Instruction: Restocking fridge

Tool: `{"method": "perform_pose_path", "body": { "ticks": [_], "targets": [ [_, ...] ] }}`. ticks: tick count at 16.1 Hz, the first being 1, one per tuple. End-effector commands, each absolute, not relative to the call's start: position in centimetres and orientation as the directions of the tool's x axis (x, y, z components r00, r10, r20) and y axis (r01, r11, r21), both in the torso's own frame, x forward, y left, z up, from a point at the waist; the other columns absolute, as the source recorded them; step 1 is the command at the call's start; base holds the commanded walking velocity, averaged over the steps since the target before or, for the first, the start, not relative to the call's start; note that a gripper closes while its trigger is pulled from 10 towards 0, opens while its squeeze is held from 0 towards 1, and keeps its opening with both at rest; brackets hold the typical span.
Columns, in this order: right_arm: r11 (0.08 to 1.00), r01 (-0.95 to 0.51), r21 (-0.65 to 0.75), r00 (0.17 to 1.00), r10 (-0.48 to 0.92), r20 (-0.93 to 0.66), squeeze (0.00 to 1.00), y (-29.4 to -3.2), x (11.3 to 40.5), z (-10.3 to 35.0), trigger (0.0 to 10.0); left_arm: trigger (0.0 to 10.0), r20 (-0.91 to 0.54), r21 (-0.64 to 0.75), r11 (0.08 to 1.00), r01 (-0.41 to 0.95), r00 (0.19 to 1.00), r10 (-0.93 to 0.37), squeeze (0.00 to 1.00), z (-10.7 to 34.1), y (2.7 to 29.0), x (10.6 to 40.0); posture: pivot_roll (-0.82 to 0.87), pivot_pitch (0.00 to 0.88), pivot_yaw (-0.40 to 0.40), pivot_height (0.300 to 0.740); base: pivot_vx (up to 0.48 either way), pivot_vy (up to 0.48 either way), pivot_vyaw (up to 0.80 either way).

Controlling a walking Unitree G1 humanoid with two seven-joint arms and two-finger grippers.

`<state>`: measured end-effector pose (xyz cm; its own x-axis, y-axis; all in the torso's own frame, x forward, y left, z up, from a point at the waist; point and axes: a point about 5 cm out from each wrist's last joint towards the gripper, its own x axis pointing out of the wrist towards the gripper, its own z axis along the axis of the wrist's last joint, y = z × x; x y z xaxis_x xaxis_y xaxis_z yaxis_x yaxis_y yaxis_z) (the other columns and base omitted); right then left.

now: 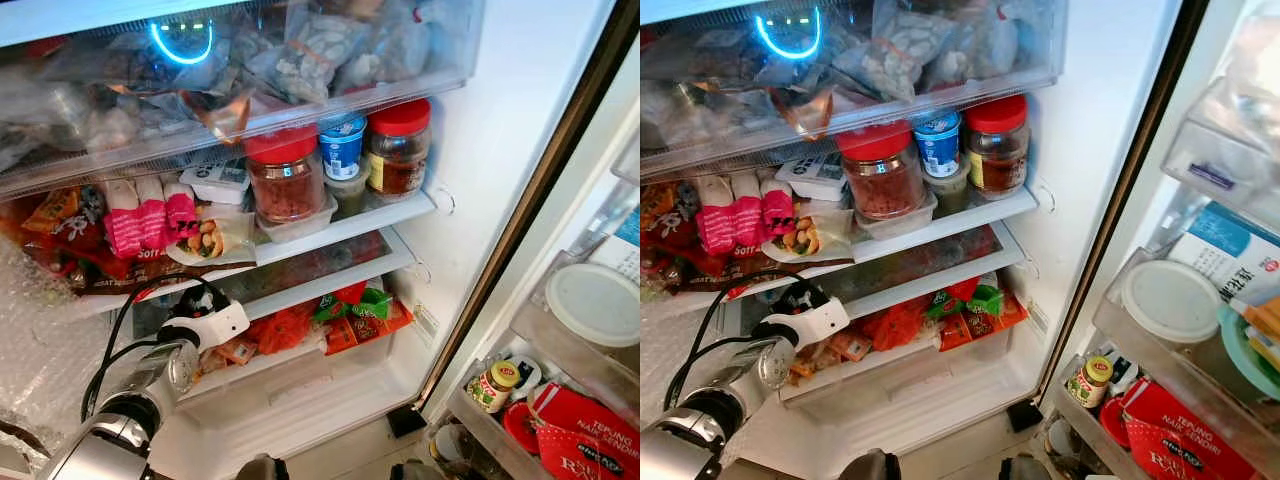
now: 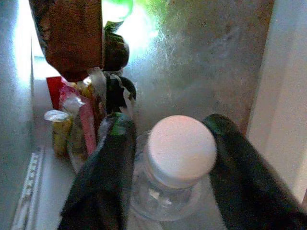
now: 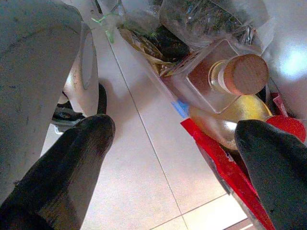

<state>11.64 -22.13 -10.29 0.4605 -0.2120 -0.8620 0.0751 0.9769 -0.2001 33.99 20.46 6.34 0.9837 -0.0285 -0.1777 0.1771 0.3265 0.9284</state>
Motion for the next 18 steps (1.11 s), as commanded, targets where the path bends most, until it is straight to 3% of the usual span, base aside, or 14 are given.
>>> {"method": "perform_pose_path", "body": {
  "ticks": [1, 11, 12, 14, 16, 18],
  "targets": [
    [0.987, 0.058, -0.152, 0.449, -0.162, -0.879, 0.00, -20.7, 11.3, -10.7, 10.0, 10.0, -0.166, 0.926, 0.340, 0.163, 0.986, -0.022, 1.00, 6.7, 20.7, 34.2, 0.01, 0.087, 0.050, 0.651, 0.000, 0.000, 0.00],
    [0.988, 0.055, -0.145, 0.444, -0.154, -0.883, 0.00, -20.7, 11.2, -10.7, 10.0, 10.0, -0.128, 0.854, 0.479, 0.204, 0.974, -0.186, 1.00, 7.9, 18.5, 34.7, 0.02, 0.087, 0.053, 0.651, 0.000, 0.000, 0.00],
    [0.988, 0.054, -0.143, 0.443, -0.152, -0.883, 0.00, -20.7, 11.2, -10.7, 10.0, 10.0, -0.112, 0.821, 0.529, 0.214, 0.969, -0.219, 0.01, 8.1, 18.2, 34.6, 0.02, 0.087, 0.053, 0.651, 0.000, 0.000, 0.00],
    [0.988, 0.055, -0.142, 0.443, -0.152, -0.884, 0.00, -20.6, 11.2, -10.7, 10.0, 10.0, -0.091, 0.776, 0.584, 0.238, 0.958, -0.271, 0.00, 8.3, 17.6, 34.3, 0.02, 0.087, 0.053, 0.651, 0.000, 0.000, 0.00],
    [0.988, 0.057, -0.141, 0.442, -0.152, -0.884, 0.00, -20.6, 11.1, -10.7, 10.0, 10.0, -0.076, 0.619, 0.706, 0.343, 0.921, -0.381, 0.00, 7.9, 16.4, 33.1, 0.02, 0.088, 0.061, 0.651, 0.000, 0.000, 0.00],
    [0.988, 0.056, -0.142, 0.440, -0.152, -0.885, 0.00, -20.7, 11.1, -10.8, 10.0, 10.0, -0.064, 0.549, 0.744, 0.381, 0.906, -0.418, 0.00, 7.3, 15.9, 31.9, 0.02, 0.089, 0.065, 0.651, 0.000, 0.000, 0.00]
  ]
}}
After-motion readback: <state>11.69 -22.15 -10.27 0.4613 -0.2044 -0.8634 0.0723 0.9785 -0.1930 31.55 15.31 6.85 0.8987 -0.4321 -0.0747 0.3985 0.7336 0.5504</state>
